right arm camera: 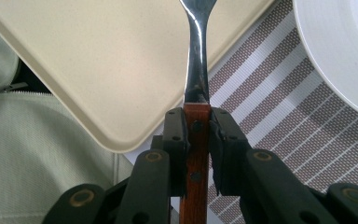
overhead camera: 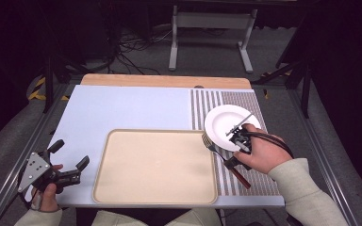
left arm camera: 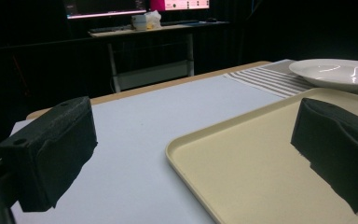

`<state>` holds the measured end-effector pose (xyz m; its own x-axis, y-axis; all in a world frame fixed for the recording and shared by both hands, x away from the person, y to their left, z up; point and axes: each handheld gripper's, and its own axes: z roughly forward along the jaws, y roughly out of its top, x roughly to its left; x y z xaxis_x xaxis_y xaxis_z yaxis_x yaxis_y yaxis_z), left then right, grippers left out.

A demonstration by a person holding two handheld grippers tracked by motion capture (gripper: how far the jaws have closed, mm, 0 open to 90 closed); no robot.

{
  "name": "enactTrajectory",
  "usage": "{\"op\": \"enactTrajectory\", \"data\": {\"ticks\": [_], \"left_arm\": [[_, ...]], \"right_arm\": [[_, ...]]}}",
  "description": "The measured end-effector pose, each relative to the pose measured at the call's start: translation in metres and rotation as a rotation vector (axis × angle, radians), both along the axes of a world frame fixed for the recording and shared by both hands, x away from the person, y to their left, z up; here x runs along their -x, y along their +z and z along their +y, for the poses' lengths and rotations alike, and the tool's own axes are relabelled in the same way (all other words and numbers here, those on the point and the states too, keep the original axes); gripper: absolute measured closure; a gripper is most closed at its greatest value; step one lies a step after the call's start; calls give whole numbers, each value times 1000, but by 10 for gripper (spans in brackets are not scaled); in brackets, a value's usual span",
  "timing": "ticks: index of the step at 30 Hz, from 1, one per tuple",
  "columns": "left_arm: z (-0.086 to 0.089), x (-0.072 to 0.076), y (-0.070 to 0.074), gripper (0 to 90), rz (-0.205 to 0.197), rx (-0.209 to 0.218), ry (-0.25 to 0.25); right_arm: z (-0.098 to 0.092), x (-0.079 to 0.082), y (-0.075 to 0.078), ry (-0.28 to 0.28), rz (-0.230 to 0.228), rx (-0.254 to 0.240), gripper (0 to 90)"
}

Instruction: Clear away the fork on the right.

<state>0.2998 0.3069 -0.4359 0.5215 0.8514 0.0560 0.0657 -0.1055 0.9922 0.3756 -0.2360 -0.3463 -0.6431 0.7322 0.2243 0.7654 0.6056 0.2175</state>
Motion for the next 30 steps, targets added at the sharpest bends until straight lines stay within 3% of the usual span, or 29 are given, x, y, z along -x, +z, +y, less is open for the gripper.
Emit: {"op": "enactTrajectory", "data": {"ticks": [8,19,30], "left_arm": [[0,0,0,5,-1,0,-2],[1,0,0,5,-6,2,-1],[1,0,1,5,-5,4,-3]], "right_arm": [[16,2,1,-38,11,-22,778],[41,2,-2,-86,19,-10,778],[57,-3,-11,-81,38,2,777]]}}
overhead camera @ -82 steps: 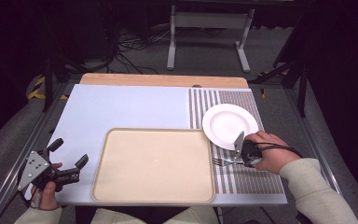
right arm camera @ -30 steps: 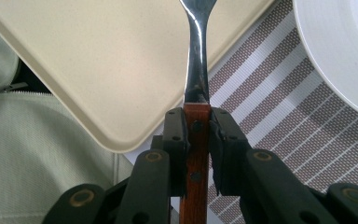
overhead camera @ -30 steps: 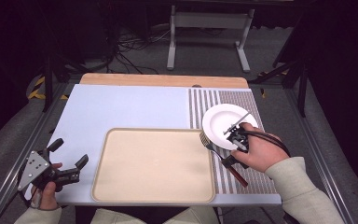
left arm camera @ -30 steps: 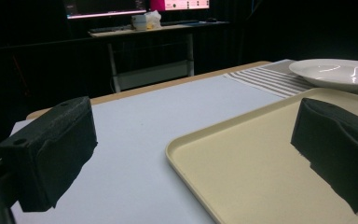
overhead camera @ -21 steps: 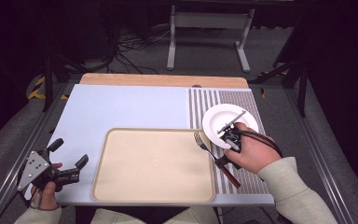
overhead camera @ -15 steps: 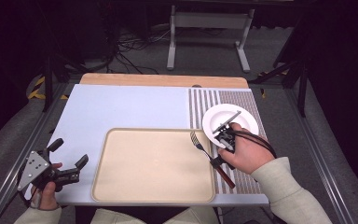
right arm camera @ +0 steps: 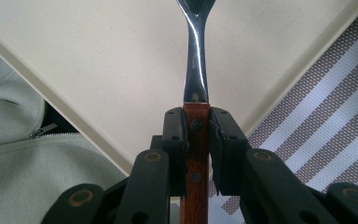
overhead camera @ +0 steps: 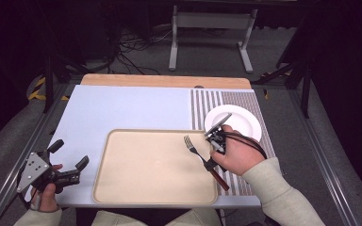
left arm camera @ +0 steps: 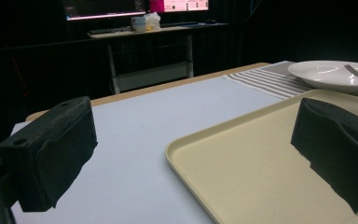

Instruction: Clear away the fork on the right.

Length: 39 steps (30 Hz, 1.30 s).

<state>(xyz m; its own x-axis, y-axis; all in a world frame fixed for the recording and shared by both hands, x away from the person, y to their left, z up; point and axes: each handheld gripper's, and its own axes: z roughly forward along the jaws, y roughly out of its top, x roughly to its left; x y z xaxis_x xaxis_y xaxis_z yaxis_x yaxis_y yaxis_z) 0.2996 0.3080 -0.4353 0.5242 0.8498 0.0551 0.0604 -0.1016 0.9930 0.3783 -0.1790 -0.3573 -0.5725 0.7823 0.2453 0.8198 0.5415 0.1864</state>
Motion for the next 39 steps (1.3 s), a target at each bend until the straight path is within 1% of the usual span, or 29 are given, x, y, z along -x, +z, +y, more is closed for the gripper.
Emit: {"op": "enactTrajectory", "data": {"ticks": [4,12,13,16,21,25,39], "left_arm": [[0,0,0,5,1,0,0],[0,0,0,5,1,2,0],[0,0,0,6,1,2,0],[0,0,0,5,0,3,0],[1,0,0,6,3,4,-1],[0,0,0,6,1,4,-1],[1,0,0,6,3,4,-2]], "right_arm": [[4,-2,-4,-10,11,2,776],[10,-4,-9,-30,13,-9,776],[12,-5,-10,-37,19,-10,776],[13,-6,-12,-34,23,-9,776],[19,-8,-20,-34,28,-1,776],[23,-8,-25,-38,37,-4,775],[31,-8,-32,-56,44,-5,775]]}}
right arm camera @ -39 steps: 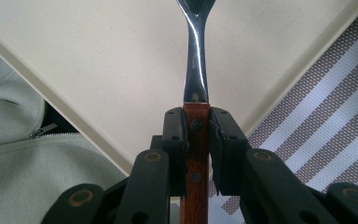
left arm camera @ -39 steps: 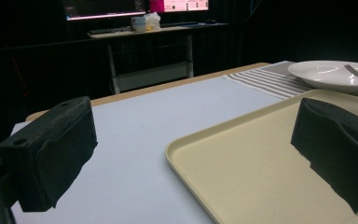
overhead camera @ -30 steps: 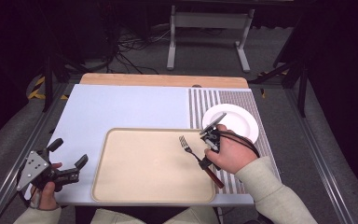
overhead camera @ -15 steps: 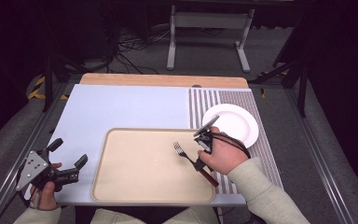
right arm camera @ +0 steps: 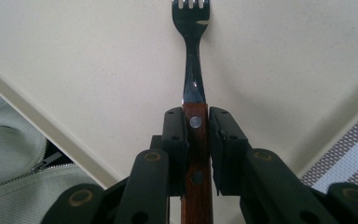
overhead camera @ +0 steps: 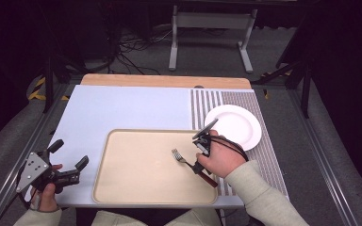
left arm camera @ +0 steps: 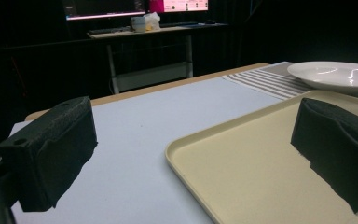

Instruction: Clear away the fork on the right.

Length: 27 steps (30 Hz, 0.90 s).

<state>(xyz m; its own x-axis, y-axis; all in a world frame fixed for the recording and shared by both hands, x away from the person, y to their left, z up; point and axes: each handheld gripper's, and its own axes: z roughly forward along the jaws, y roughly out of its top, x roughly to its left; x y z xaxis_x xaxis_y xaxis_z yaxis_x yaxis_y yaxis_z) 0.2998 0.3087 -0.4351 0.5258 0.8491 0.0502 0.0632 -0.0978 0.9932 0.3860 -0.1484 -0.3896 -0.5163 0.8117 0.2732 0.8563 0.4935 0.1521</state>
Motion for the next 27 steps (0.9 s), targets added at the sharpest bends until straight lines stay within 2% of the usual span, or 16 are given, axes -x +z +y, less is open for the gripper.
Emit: {"op": "enactTrajectory", "data": {"ticks": [27], "left_arm": [[0,0,0,6,1,0,-2]], "right_arm": [[14,1,-25,10,56,10,775]]}}
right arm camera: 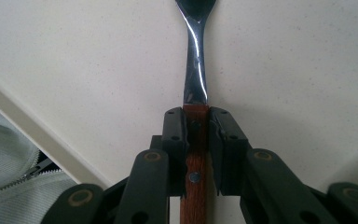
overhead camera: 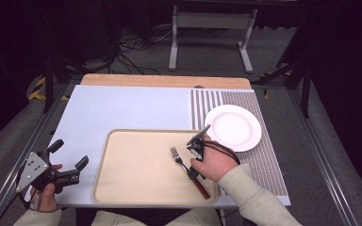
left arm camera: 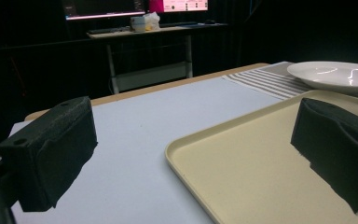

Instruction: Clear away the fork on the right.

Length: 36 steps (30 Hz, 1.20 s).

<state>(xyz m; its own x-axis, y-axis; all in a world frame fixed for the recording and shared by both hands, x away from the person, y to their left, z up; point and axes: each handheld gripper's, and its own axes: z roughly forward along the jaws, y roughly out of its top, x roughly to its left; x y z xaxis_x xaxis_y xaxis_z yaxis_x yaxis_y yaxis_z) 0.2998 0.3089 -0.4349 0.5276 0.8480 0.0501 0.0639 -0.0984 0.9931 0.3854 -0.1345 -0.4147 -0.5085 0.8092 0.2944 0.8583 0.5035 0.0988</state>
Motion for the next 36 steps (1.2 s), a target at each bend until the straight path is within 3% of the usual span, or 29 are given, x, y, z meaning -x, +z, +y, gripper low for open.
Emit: {"op": "enactTrajectory", "data": {"ticks": [12,28,31,34,35,36], "left_arm": [[0,0,0,6,-1,0,-1],[0,0,0,6,-1,0,-1],[0,0,0,6,0,1,-1],[0,0,0,6,-1,1,-1],[0,0,0,6,-1,2,-1],[0,0,0,6,-1,2,-1]], "right_arm": [[1,0,-3,8,2,0,768],[0,1,4,38,-56,-39,631],[1,2,8,48,-103,-66,535],[3,3,9,72,-161,-112,349],[4,3,9,87,-201,-150,250],[5,2,9,105,-228,-172,207]]}}
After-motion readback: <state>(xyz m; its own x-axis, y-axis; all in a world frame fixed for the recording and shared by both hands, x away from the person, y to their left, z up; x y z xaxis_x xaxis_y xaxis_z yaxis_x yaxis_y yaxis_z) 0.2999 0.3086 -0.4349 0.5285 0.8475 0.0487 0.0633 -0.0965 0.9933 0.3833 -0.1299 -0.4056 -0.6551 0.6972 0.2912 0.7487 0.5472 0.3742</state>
